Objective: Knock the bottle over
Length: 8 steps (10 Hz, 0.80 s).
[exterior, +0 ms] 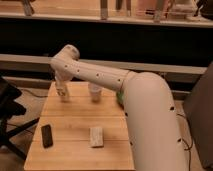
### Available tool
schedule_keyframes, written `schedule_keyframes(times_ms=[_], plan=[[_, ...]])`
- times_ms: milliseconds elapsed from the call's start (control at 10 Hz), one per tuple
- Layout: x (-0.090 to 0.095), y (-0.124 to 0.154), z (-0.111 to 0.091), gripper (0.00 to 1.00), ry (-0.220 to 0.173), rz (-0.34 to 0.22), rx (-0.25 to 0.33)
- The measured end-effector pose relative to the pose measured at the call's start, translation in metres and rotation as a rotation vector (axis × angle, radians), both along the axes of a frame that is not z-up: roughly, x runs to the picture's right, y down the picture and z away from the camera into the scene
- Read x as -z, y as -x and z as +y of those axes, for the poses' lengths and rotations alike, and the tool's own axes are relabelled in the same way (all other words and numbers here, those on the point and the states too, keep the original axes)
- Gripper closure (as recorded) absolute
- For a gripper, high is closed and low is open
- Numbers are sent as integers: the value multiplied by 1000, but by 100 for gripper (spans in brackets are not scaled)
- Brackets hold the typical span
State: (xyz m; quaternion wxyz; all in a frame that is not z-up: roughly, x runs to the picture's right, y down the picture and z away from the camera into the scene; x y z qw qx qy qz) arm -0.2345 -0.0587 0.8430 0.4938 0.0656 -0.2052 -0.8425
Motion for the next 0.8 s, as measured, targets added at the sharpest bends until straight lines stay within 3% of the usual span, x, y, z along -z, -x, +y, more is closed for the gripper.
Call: schedule_keyframes(times_ms=[400,500,700,800], plan=[[-16,34,-18,99,-31,-79,89],[-17,45,-22,94,-44,-105,111],[-15,59,-15,100,-33,-93,106],[-16,51,-12,100,-30,-85,104]])
